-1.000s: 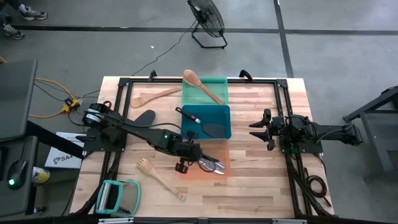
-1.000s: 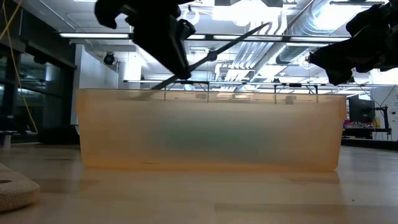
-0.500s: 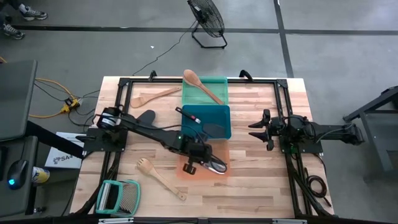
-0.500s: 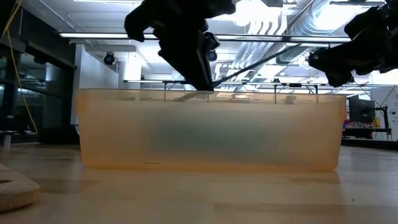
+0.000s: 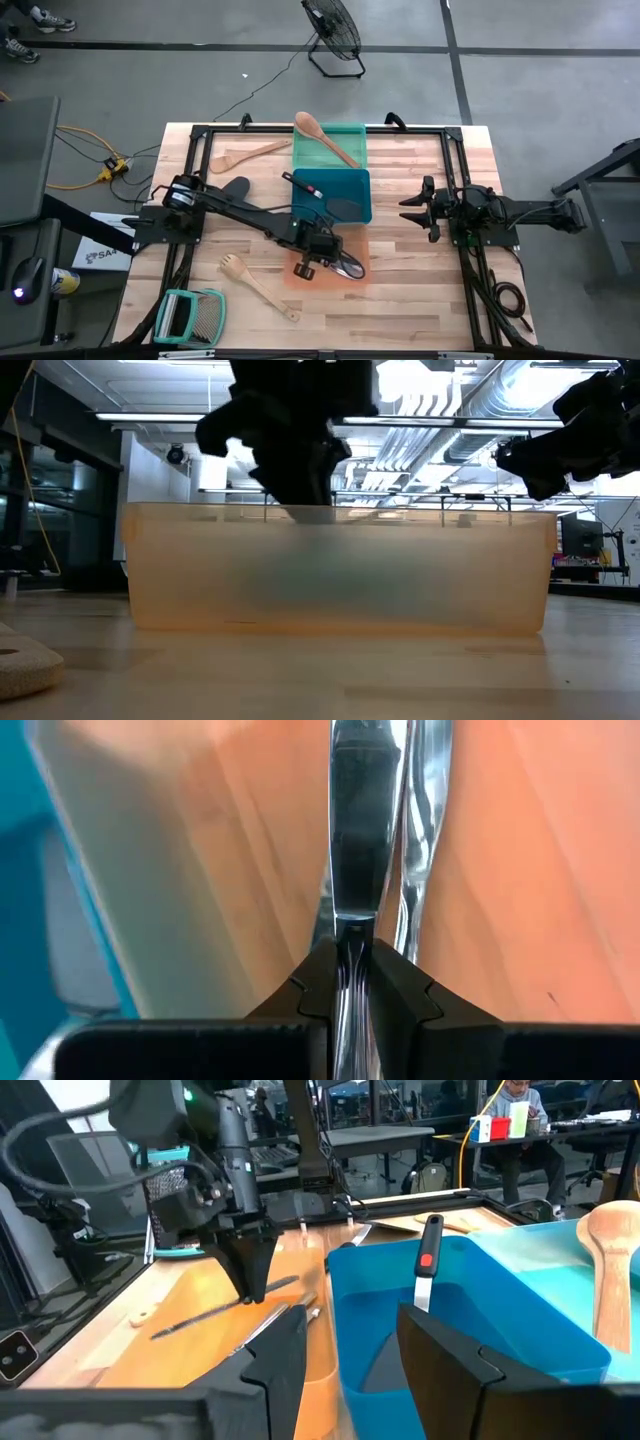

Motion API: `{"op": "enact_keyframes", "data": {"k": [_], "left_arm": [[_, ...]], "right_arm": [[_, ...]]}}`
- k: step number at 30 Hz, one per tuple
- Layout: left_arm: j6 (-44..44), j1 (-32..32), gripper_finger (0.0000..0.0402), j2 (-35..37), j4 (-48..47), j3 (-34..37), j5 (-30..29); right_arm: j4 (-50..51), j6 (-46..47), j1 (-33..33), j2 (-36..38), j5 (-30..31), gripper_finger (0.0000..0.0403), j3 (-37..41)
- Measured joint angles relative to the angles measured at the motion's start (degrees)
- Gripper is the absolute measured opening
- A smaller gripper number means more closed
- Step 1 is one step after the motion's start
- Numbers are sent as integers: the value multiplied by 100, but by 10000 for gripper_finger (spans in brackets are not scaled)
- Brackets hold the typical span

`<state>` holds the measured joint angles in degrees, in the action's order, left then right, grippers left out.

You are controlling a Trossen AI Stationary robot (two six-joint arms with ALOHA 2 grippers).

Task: Pick & Place Kitchen Items
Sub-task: Put the silver knife into the orange bin

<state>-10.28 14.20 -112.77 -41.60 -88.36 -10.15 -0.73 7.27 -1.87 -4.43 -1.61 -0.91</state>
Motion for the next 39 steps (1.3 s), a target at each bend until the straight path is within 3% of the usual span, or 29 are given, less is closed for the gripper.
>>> {"op": "enact_keyframes", "data": {"k": [25,39], "left_arm": [[-37,-81,31,-13,-347,118,-302],[356,-107,31,-11,-348,118,162]], "right_arm": [[0,0,0,0,-1,149,0],[2,0,0,0,0,149,0]]}}
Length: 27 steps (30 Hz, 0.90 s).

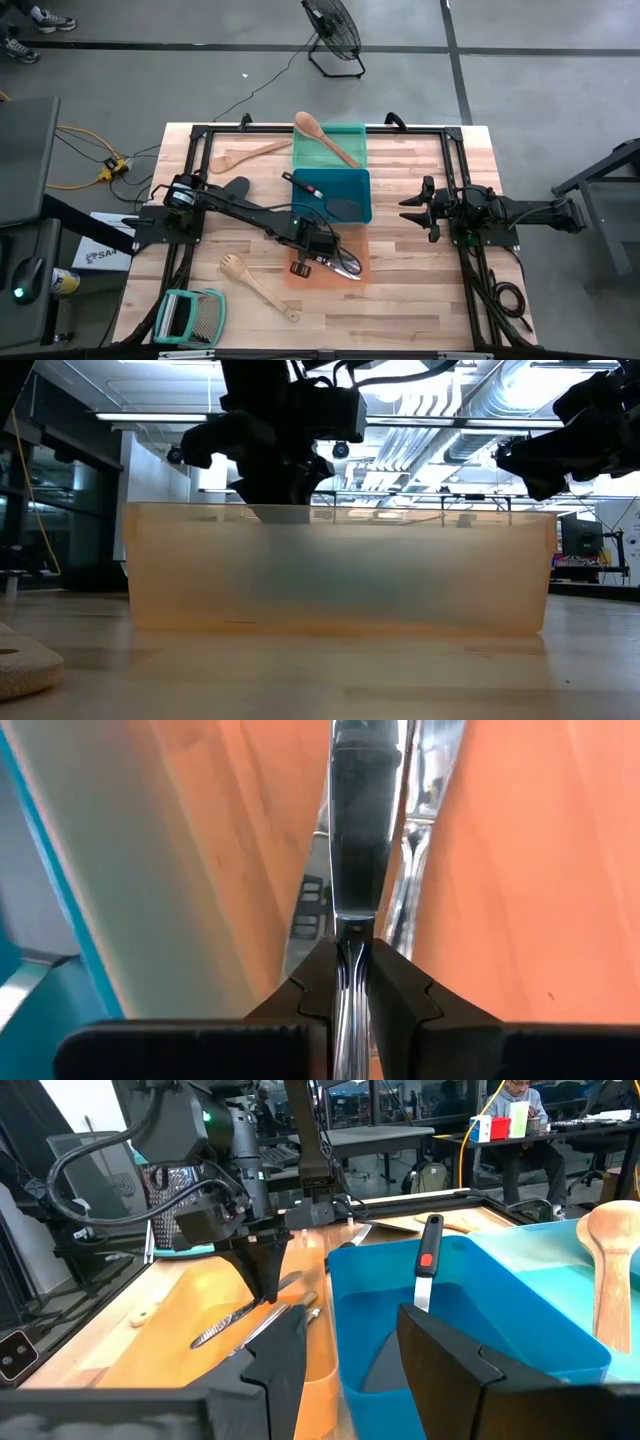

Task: Pick & Place Kitchen Items
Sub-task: Put the silver knife into the orange bin

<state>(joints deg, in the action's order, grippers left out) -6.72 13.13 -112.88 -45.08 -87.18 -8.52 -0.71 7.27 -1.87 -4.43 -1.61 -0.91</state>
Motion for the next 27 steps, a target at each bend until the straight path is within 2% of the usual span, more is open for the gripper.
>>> {"op": "enact_keyframes", "data": {"k": [9,20,27], "left_arm": [[99,0,31,-235,105,0,308],[89,0,57,-363,122,-4,314],[69,0,61,-385,113,-54,309]], "right_arm": [[0,0,-2,0,0,149,0],[0,0,0,-15,10,149,0],[0,0,0,-15,11,149,0]]}}
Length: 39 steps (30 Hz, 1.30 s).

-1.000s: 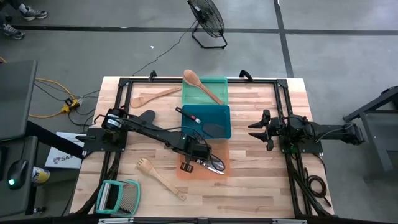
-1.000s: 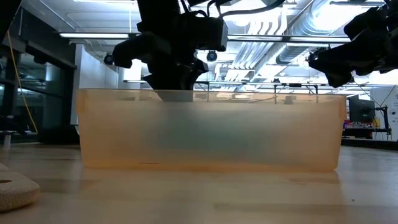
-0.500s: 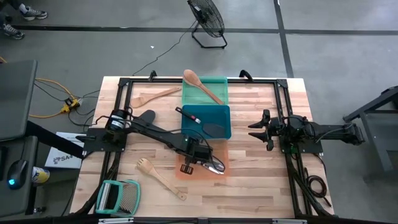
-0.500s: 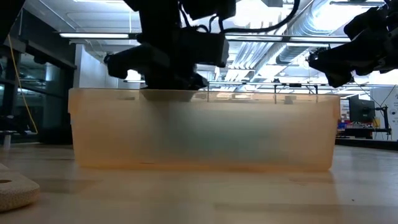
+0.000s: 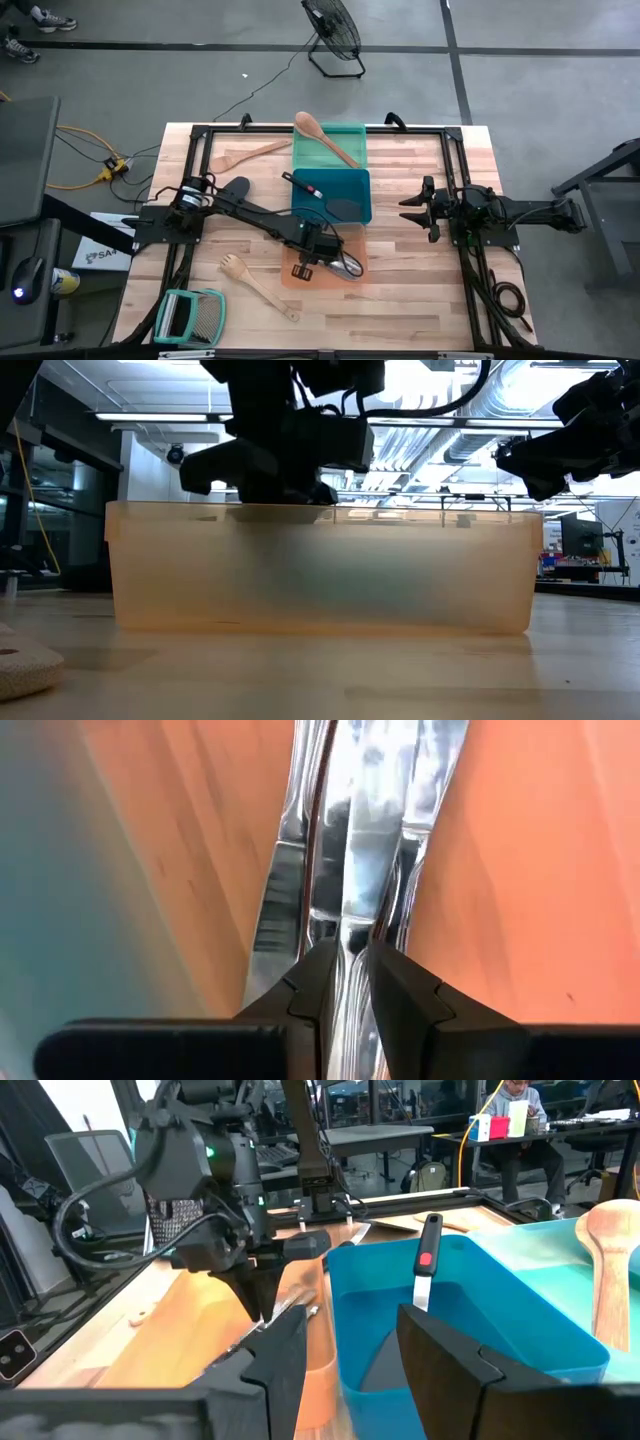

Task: Pick & Place Kitchen Items
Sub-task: Put the silver knife into the orange bin, then put the black spatula into the blue bin

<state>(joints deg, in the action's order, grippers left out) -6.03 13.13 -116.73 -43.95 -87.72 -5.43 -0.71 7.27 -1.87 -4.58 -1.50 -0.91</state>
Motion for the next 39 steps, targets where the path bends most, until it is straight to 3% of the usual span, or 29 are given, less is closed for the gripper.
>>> {"op": "enact_keyframes", "data": {"k": [10,14,23,29,39], "left_arm": [[46,-3,64,356,-298,-669,-81],[434,-155,90,654,-353,-698,-143],[2525,-711,187,1196,-709,-698,-372],[3613,-1033,193,1489,-1221,-698,-394],[5137,-1204,193,2057,-1950,-406,-1056]], "right_arm": [[0,0,-1,0,0,149,0],[1,0,-1,1,0,149,0],[-1,0,0,0,0,149,0],[0,0,-1,0,-8,149,0],[0,0,0,1,-11,149,0]]}}
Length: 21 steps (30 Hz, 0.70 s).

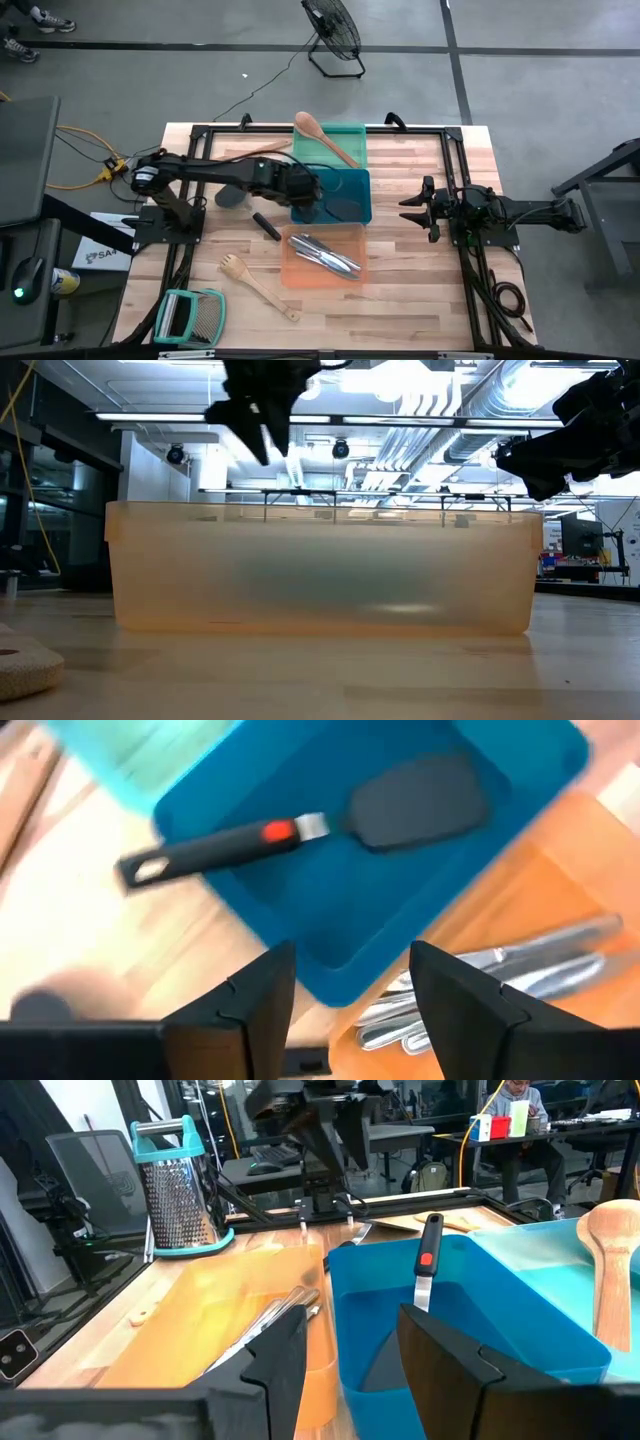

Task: Pick & Place Kitchen Items
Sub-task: Put the black spatula into the blue bin

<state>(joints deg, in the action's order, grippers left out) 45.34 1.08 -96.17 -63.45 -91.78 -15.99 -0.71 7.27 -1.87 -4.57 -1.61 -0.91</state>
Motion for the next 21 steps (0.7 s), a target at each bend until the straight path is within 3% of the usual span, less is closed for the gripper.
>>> {"op": "enact_keyframes", "data": {"k": [5,9,15,21], "left_arm": [[846,20,193,569,101,899,-39],[870,90,193,1022,283,1626,98],[-892,118,193,1508,447,2463,508],[-3702,118,193,1737,983,3139,768]], "right_arm": [[0,0,0,1,-2,149,0],[-9,0,-1,0,-2,149,0],[-4,0,-1,-10,-2,149,0],[-2,0,-1,-10,7,149,0]]}}
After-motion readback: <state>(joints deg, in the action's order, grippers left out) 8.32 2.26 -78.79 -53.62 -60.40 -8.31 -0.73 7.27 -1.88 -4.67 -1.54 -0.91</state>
